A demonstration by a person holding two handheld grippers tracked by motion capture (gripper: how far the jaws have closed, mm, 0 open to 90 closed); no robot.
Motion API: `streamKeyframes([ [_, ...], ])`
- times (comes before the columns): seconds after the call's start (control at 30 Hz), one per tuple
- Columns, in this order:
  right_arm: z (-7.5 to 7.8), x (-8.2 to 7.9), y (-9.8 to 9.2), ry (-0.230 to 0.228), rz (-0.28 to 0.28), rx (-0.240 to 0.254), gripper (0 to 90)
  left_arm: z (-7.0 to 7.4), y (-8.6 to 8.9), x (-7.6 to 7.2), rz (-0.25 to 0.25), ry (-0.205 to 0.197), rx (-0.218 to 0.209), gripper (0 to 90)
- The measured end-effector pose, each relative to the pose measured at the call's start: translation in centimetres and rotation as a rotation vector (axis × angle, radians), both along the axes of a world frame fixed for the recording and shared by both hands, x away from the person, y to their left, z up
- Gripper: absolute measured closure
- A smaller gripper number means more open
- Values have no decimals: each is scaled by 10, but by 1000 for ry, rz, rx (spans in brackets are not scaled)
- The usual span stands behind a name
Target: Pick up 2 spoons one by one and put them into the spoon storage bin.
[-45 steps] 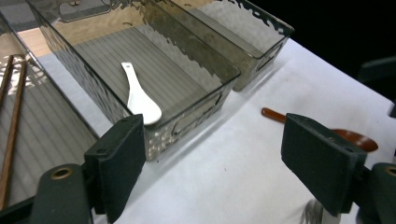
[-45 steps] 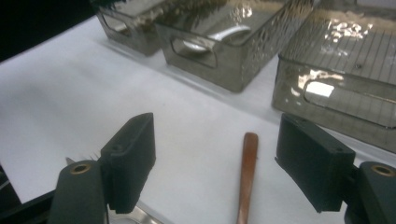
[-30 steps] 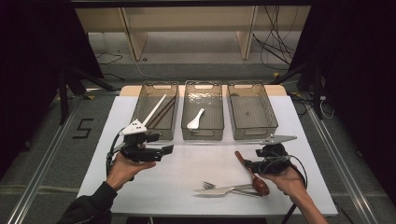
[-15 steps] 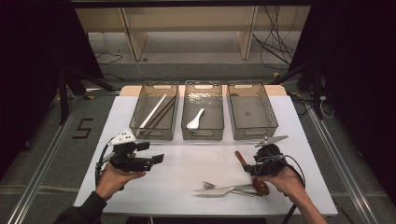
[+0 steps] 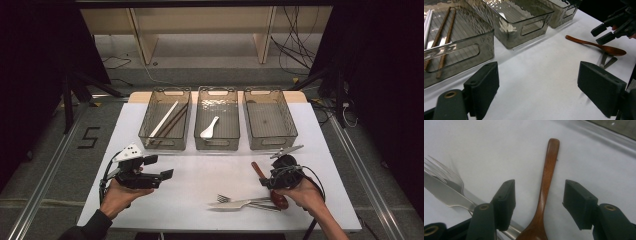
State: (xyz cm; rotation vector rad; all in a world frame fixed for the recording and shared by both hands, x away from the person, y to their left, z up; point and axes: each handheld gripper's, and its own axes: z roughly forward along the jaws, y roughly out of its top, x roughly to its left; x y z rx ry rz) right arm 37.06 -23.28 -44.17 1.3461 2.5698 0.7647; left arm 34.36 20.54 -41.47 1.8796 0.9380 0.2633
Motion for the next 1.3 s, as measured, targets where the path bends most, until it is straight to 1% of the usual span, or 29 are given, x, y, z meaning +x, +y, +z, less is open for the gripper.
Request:
streamKeyframes([
  [0.1,-1,0,0,12,0,-11,487,-1,1,-1,-11,-3,17,169],
  [0.17,-3,1,0,24,6,-17,509,-2,1,-2,-6,-8,29,168],
  [0.27,-5,2,0,45,6,-22,547,-1,1,-3,-5,-9,22,167],
  [0.47,-9,3,1,86,12,-38,626,-2,1,-4,-11,-9,31,164],
  [0.67,-14,4,3,120,12,-57,700,-2,1,-4,-9,-6,31,164],
  [0.83,-16,4,5,149,37,-75,742,-3,1,-4,-12,-7,33,164],
  [0.9,-16,4,6,150,35,-80,774,-3,0,-4,-13,-8,34,164],
  [0.93,-16,4,7,144,39,-86,797,-3,0,-4,-13,-8,34,164],
  [1.03,-16,4,7,145,46,-87,807,-3,1,-4,-13,-10,35,164],
  [1.17,-16,2,9,133,57,-96,814,-3,1,-3,-10,-10,38,164],
  [1.3,-12,1,10,105,67,-92,817,-3,2,-2,-3,-13,34,164],
])
